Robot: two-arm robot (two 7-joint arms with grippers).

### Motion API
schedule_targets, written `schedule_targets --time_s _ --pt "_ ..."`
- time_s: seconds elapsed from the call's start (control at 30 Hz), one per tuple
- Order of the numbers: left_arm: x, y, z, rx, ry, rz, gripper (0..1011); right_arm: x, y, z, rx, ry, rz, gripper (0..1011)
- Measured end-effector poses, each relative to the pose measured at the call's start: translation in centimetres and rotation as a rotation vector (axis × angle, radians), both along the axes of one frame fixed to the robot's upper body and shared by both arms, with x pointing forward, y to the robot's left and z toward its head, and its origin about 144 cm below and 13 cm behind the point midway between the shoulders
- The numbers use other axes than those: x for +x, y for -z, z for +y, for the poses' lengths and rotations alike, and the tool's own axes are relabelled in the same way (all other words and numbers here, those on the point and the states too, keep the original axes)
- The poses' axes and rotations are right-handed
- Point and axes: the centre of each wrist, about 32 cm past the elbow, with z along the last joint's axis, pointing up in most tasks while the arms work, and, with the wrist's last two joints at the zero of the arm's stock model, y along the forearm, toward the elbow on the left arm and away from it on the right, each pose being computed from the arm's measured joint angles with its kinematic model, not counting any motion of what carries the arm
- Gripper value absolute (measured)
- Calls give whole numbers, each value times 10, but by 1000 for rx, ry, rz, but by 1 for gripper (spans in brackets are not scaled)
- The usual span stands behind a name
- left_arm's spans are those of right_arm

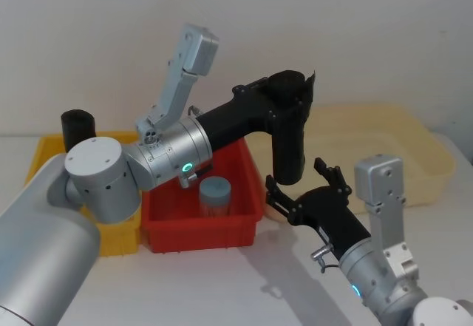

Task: Pick up the garbage bag with the one hand and transfer it to the other hand.

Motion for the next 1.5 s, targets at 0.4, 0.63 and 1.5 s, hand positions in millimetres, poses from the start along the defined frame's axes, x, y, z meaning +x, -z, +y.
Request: schedule_targets --time_s 0.4,0.63,1.5 --pt "0 0 0 -1 1 2 531 14 -1 8 -18 -1 -9 1000" --pt "0 0 0 -2 1 2 531 26 0 12 -30 0 -21 1000" --pt "0 0 0 -2 1 2 531 50 -4 17 -36 36 -30 513"
